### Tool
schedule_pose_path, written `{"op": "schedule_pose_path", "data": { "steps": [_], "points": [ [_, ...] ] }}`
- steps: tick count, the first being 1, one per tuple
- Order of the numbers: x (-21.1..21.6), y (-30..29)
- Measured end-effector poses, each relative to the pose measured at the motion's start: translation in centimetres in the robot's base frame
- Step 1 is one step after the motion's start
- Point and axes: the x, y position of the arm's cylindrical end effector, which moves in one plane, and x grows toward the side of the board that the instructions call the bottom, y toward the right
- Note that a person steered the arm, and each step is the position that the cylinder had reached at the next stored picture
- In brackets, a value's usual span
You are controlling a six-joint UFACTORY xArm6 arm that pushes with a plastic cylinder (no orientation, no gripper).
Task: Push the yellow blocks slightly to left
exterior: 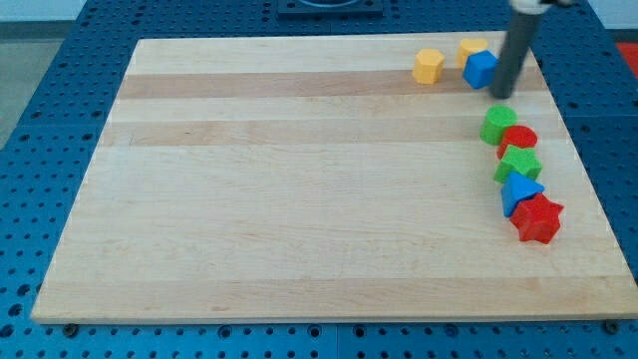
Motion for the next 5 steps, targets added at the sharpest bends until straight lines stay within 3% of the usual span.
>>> {"op": "schedule_pose_path", "data": {
  "steps": [2, 3, 4, 5],
  "points": [
    [-7.4, -2.5],
    [-7.3, -9.5],
    [-7.1, -11.2],
    [-4.2, -9.2]
  ]
}}
